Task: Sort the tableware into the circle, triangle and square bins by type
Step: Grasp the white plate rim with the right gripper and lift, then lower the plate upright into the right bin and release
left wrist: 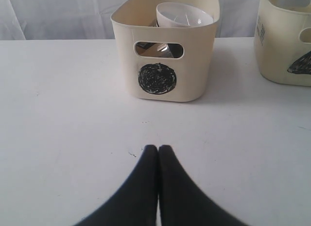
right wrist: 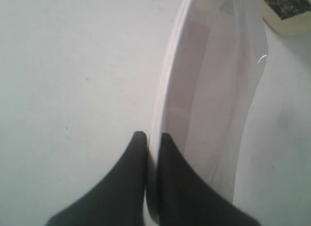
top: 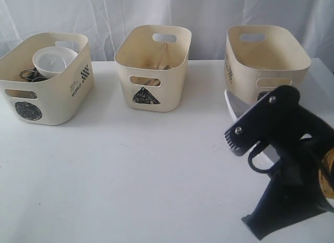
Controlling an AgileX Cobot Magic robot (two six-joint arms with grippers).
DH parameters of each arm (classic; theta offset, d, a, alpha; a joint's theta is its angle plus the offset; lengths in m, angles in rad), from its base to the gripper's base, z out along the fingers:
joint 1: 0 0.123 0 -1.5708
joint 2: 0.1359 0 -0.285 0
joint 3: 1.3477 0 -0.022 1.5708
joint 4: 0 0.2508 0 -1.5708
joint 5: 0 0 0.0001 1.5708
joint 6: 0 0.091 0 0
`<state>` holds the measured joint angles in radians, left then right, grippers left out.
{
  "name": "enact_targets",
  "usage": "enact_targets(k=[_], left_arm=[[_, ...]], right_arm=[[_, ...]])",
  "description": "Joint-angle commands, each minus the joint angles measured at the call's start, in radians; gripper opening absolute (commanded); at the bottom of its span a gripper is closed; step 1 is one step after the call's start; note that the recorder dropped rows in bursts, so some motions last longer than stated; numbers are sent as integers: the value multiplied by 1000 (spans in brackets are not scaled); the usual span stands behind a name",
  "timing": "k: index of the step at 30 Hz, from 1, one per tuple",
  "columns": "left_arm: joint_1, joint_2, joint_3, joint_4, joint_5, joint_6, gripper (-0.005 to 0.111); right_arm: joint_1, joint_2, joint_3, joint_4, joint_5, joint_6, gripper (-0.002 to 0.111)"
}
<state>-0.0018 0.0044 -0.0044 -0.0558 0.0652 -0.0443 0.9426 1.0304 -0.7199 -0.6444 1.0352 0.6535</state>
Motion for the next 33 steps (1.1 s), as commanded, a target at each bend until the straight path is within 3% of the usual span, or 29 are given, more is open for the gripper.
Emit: enact_targets(k=[1,21,26,33], left_arm=[[1,-4,4,2,-5,-4,0],[1,-4,4,2,-5,-4,0],[1,-4,4,2,-5,-4,0],[1,-4,4,2,-5,-4,0]], right_arm=[[5,-27,-84,-40,-13,2,0],[-13,-11,-288,-320,67,-75,0],[-111,55,-360,-365,7,-77,0],[-279,199,-466,-366,-209,-85,0]])
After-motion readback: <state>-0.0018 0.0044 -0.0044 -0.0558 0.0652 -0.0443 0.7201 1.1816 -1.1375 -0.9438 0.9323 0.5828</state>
